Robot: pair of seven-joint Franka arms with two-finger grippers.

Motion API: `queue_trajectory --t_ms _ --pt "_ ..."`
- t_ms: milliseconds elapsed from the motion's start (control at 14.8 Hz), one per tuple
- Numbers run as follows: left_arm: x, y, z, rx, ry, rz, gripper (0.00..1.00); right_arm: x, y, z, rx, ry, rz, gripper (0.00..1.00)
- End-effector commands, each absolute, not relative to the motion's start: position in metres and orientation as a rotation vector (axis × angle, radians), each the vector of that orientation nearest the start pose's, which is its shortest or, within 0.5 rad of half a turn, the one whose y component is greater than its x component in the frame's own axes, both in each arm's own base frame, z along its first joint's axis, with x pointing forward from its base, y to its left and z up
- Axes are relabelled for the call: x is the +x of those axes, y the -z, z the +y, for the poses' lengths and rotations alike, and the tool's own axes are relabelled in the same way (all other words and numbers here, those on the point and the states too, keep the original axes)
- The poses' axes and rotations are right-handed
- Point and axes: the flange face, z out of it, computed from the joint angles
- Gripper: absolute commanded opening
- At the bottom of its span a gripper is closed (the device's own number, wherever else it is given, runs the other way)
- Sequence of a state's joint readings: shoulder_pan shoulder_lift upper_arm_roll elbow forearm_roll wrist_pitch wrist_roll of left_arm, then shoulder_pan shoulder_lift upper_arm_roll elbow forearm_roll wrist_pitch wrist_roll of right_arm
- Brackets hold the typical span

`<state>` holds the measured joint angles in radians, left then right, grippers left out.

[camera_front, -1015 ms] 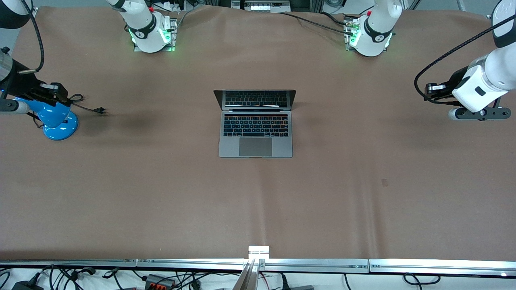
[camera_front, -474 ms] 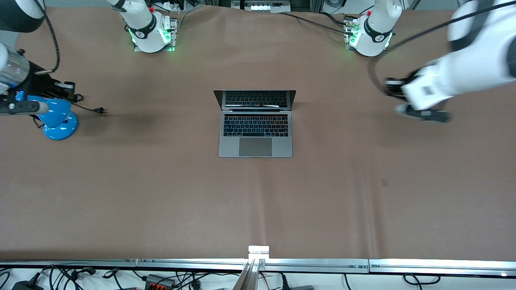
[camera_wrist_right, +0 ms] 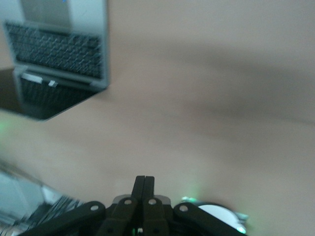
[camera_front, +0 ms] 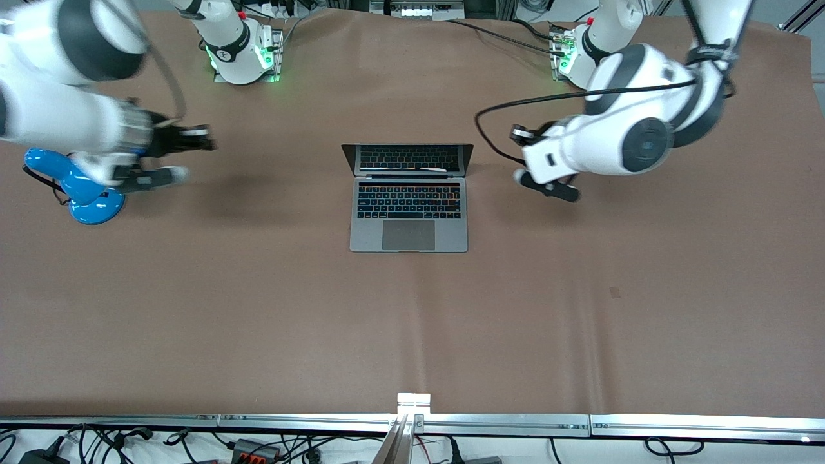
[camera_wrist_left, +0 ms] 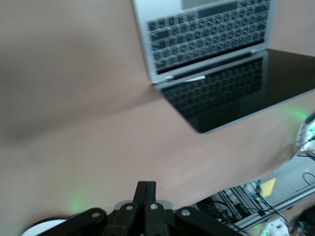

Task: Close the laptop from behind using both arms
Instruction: 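Move the right gripper and the left gripper toward the laptop lid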

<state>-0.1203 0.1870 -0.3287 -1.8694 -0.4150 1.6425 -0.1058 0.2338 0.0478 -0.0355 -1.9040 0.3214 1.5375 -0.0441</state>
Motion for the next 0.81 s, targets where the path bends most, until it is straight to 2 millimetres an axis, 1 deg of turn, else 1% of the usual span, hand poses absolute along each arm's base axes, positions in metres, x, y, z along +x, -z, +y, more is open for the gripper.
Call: queue_trajectory --t_ms 0,68,135,271,338,474,609,744 --pt "0.44 -0.376 -0.292 -3.388 -0.824 0.333 0.0 0.486 -0.411 0.185 -2.662 -0.707 -0.28 0.0" --pt "0.428 -0.368 -0.306 -3.381 -0.809 0.337 0.0 0.479 -0.402 0.203 -2.662 -0.712 -0.309 0.0" --pt "0.42 -0.361 -0.316 -3.381 -0.782 0.293 0.0 0.468 -0.393 0.222 -2.668 -0.719 -0.346 0.0" --pt "0.395 -0.345 -0.344 -3.381 -0.723 0.284 0.0 0.444 -0.378 0.261 -2.667 -0.736 -0.362 0.0" --pt "0.393 -0.339 -0.346 -3.385 -0.702 0.269 0.0 0.432 -0.375 0.284 -2.686 -0.727 -0.385 0.0" --pt "0.394 -0.331 -0.347 -3.389 -0.711 0.257 0.0 0.428 -0.358 0.299 -2.706 -0.756 -0.35 0.0" --pt "0.399 -0.325 -0.349 -3.402 -0.703 0.241 0.0 0.416 -0.357 0.322 -2.722 -0.733 -0.385 0.0" --pt "0.407 -0.318 -0.351 -3.422 -0.682 0.221 0.0 0.409 -0.35 0.341 -2.751 -0.703 -0.375 0.0"
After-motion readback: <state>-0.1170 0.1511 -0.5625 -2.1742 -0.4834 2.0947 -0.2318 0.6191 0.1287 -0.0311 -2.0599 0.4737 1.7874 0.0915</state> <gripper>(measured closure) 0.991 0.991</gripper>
